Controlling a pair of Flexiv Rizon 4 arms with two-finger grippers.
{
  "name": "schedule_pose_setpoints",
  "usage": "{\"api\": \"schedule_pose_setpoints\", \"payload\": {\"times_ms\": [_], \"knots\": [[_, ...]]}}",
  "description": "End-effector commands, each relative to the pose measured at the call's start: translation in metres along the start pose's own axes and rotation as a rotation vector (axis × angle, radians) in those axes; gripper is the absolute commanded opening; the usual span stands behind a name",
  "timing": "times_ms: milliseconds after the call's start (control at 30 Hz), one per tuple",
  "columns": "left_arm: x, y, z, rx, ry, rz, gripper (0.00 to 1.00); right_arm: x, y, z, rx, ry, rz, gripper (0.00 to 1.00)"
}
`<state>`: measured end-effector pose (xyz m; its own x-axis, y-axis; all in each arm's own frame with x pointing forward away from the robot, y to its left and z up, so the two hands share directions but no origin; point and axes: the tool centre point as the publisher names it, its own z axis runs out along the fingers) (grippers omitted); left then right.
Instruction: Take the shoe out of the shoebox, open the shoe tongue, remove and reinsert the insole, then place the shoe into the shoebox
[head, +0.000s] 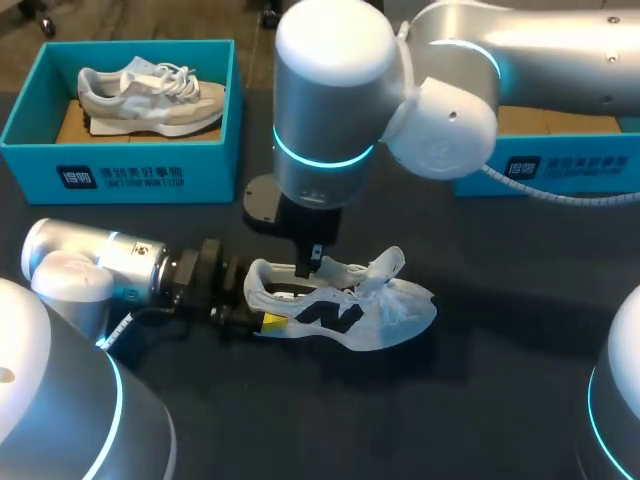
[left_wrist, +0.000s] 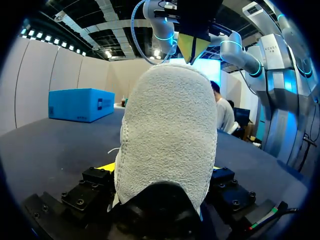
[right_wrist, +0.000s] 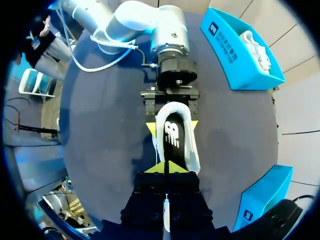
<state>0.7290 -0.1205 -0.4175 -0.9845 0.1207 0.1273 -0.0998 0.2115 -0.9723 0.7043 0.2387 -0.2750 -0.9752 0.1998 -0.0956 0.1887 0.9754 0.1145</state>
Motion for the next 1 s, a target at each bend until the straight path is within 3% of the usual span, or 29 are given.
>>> {"api": "schedule_pose_setpoints", "payload": {"times_ms": [33, 167, 667, 1000], "knots": [[-0.003, 0.009, 0.003, 0.002, -0.001, 0.000, 0.00, -0.002, 0.009, 0.015, 0.016, 0.009, -0.007, 0.00], [-0.003, 0.009, 0.003, 0.002, -0.001, 0.000, 0.00, -0.007, 0.013, 0.037, 0.016, 0.028, -0.016, 0.00], [-0.003, 0.009, 0.003, 0.002, -0.001, 0.000, 0.00, -0.014, 0.012, 0.077, 0.013, 0.013, -0.046, 0.00], [-0.003, 0.009, 0.003, 0.002, -0.001, 0.000, 0.00, -0.022, -0.007, 0.093, 0.026, -0.022, -0.022, 0.00]]}}
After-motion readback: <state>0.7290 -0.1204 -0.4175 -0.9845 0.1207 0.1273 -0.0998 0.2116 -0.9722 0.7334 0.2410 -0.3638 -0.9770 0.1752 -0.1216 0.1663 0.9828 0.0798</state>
